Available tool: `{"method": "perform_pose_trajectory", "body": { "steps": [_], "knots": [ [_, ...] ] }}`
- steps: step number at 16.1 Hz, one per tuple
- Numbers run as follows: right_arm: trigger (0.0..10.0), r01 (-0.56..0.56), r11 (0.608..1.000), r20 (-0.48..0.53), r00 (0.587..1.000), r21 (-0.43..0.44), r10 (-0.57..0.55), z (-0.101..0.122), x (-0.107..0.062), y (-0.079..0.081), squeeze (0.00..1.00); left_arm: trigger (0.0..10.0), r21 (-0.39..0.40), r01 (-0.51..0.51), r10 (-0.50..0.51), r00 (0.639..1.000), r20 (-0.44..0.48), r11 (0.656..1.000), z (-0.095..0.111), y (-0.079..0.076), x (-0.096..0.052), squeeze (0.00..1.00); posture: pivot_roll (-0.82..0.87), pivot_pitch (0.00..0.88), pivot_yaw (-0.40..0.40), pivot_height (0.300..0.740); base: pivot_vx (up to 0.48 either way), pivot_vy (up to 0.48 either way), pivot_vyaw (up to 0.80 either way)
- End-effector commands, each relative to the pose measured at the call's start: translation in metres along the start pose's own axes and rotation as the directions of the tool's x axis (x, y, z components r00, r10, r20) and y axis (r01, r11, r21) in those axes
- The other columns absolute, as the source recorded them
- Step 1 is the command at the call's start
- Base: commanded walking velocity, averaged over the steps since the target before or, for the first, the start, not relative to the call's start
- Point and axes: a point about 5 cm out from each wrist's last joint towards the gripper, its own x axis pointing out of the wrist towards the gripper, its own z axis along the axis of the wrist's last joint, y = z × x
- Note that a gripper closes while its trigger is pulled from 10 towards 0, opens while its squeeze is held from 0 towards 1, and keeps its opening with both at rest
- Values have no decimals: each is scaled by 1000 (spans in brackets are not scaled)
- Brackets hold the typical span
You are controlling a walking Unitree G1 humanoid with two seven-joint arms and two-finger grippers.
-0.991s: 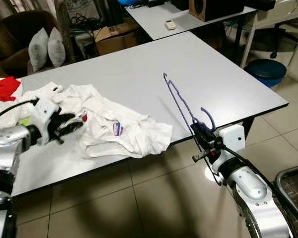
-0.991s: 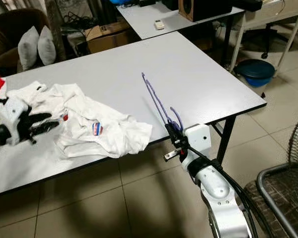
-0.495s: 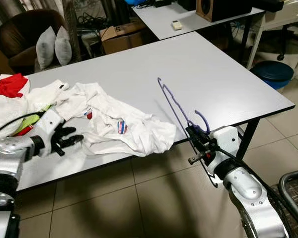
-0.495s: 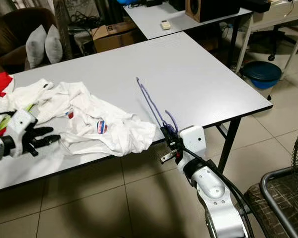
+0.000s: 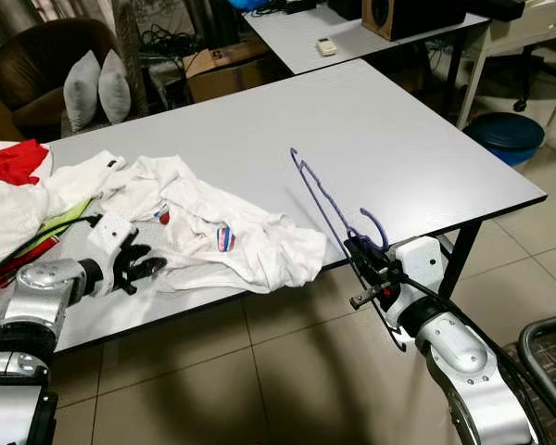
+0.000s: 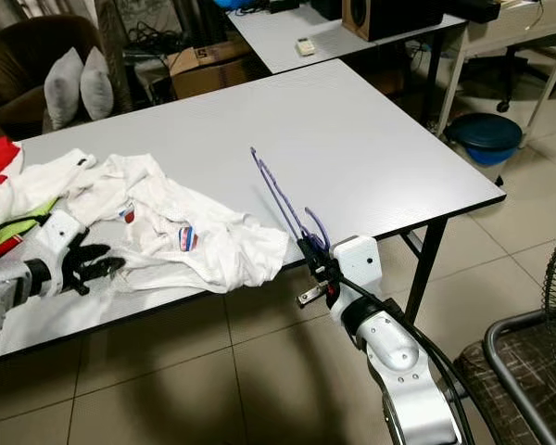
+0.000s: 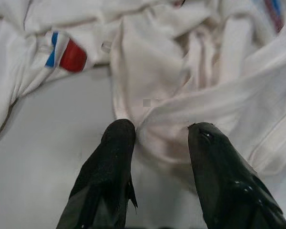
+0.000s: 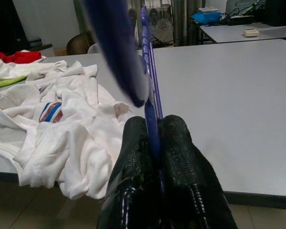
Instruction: Hang hanger
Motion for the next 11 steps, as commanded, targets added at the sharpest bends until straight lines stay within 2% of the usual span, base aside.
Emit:
{"method": "perform_pose_trajectory", "body": {
  "steps": [1, 3, 4, 5, 6, 7, 8, 9, 10, 11],
  "knots": [
    [10000, -8, 1000, 22, 1000, -14, 8, 4, 2, 2, 0, 10000, 14, -38, 38, 999, -19, 999, 1, 6, -3, 0, -157, 0, 222, 740, 0, 0, 0],
    [10000, -7, 1000, 21, 1000, -15, 7, 4, 1, 2, 0, 10000, 26, -84, 84, 996, -28, 996, 0, 9, -4, 0, -158, 0, 219, 740, 0, 0, 0],
    [10000, -8, 1000, 21, 1000, -16, 9, 4, 1, 2, 0, 8078, 25, -121, 122, 992, -30, 992, 0, 13, -4, 0, -156, 0, 216, 740, 0, 0, 0],
    [10000, -9, 1000, 20, 1000, -16, 10, 4, 1, 1, 0, 6902, 19, -126, 127, 992, -28, 992, 0, 13, -4, 0, -155, 0, 215, 740, 0, 0, 0],
    [10000, -11, 1000, 20, 1000, -18, 12, 4, 2, 1, 0, 6392, 2, -125, 125, 992, -20, 992, 1, 12, -3, 0, -155, 0, 215, 740, 0, 0, 0],
    [10000, -13, 1000, 21, 1000, -18, 14, 4, 2, 2, 0, 4510, -23, -114, 114, 993, -11, 993, 1, 10, -1, 0, -152, 0, 212, 740, 0, 0, 0],
    [10000, -14, 1000, 21, 1000, -18, 14, 5, 3, 2, 0, 3725, -28, -110, 110, 994, -11, 994, 1, 9, 0, 0, -151, 0, 210, 740, 0, 0, 0],
    [10000, -18, 1000, 22, 1000, -17, 18, 5, 3, 3, 0, 1882, -35, -104, 104, 994, -16, 994, 0, 6, 3, 0, -149, 0, 209, 740, 0, 0, 0],
    [10000, -19, 1000, 22, 1000, -17, 20, 4, 3, 3, 0, 1882, -37, -102, 102, 995, -19, 994, 0, 5, 4, 0, -149, 0, 209, 740, 0, 0, 0],
    [10000, -22, 1000, 21, 1000, -16, 23, 4, 3, 4, 0, 0, -25, -100, 99, 994, -41, 995, -3, 3, 6, 0, -148, 0, 209, 740, 0, 0, 0]
  ]
}}
